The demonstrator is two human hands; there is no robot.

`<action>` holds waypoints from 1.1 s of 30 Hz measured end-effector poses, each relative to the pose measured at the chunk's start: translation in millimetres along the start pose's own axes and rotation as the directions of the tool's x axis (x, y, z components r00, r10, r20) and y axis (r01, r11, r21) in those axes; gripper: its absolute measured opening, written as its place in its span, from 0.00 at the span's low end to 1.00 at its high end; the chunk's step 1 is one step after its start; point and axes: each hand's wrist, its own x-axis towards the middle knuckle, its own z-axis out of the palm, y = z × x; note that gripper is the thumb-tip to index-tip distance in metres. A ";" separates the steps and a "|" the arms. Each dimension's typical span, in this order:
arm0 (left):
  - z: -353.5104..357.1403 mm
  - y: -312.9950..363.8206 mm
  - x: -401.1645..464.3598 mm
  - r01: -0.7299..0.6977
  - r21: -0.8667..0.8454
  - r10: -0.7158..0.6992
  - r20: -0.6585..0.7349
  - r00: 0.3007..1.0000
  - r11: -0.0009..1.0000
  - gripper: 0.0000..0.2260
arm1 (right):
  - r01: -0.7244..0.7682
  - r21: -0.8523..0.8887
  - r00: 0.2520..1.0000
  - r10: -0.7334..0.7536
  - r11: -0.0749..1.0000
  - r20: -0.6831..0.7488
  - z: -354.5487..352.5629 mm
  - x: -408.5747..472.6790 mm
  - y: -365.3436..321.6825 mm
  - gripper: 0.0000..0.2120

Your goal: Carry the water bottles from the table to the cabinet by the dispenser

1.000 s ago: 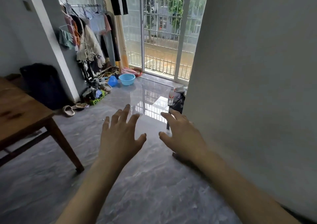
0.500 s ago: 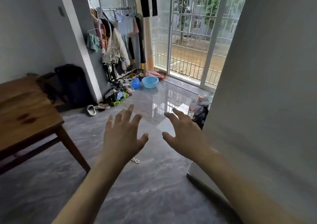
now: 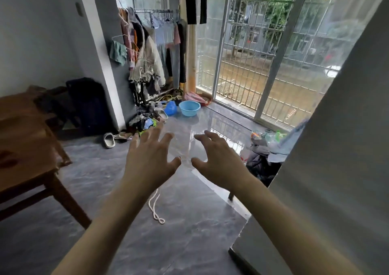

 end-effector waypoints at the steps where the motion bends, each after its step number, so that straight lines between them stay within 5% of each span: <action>1: 0.6 -1.4 14.6 -0.003 -0.005 0.003 -0.011 1.000 1.000 0.31 | 0.011 -0.006 1.000 -0.011 1.000 0.006 -2.0 16.3 2.1 0.31; 17: 11.7 -127.2 125.9 0.290 -0.016 -0.290 -0.037 0.956 0.957 0.29 | 0.299 -0.008 0.952 -0.298 0.954 0.074 46.2 220.9 -45.6 0.30; 33: 14.5 -243.7 297.2 0.464 0.149 -0.451 -0.115 0.885 0.873 0.29 | 0.486 0.089 0.854 -0.494 0.870 0.163 91.5 475.4 -96.3 0.29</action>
